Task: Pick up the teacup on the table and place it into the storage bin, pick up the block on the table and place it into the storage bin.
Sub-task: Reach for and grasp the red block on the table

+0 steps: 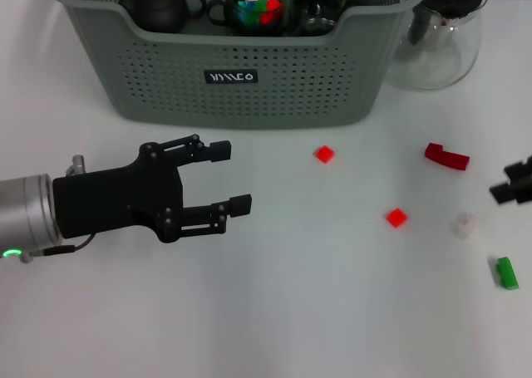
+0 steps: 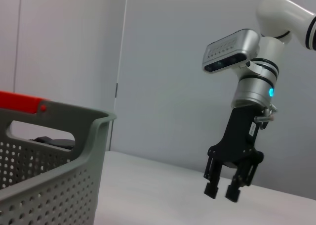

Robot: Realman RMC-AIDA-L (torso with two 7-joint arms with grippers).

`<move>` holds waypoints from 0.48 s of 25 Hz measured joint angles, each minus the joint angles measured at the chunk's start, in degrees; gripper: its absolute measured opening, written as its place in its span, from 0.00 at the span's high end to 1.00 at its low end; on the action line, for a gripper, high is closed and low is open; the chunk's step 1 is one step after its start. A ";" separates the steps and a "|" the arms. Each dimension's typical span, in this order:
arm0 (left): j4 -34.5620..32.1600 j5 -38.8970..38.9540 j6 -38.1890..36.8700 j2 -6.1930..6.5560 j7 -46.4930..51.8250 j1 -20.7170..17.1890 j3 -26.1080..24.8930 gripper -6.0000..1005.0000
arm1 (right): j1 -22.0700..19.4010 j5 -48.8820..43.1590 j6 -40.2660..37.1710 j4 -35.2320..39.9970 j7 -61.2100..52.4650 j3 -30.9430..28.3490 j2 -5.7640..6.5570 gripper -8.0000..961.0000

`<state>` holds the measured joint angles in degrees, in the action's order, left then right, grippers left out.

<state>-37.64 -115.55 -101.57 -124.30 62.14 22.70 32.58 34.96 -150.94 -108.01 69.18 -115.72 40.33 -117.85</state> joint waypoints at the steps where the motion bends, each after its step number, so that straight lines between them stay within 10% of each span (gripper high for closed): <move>1: 0.13 0.00 0.00 0.02 -0.09 -0.02 -0.08 0.22 | 0.14 -0.45 1.12 0.43 -0.80 0.00 -0.16 0.46; 12: 2.21 -0.18 0.47 0.12 -1.33 0.15 -0.72 0.22 | 0.35 1.47 13.19 -3.60 1.22 0.86 -2.27 0.46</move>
<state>-35.43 -115.73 -101.10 -124.18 60.81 22.84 31.85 35.31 -149.46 -94.82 65.57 -114.50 41.19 -120.12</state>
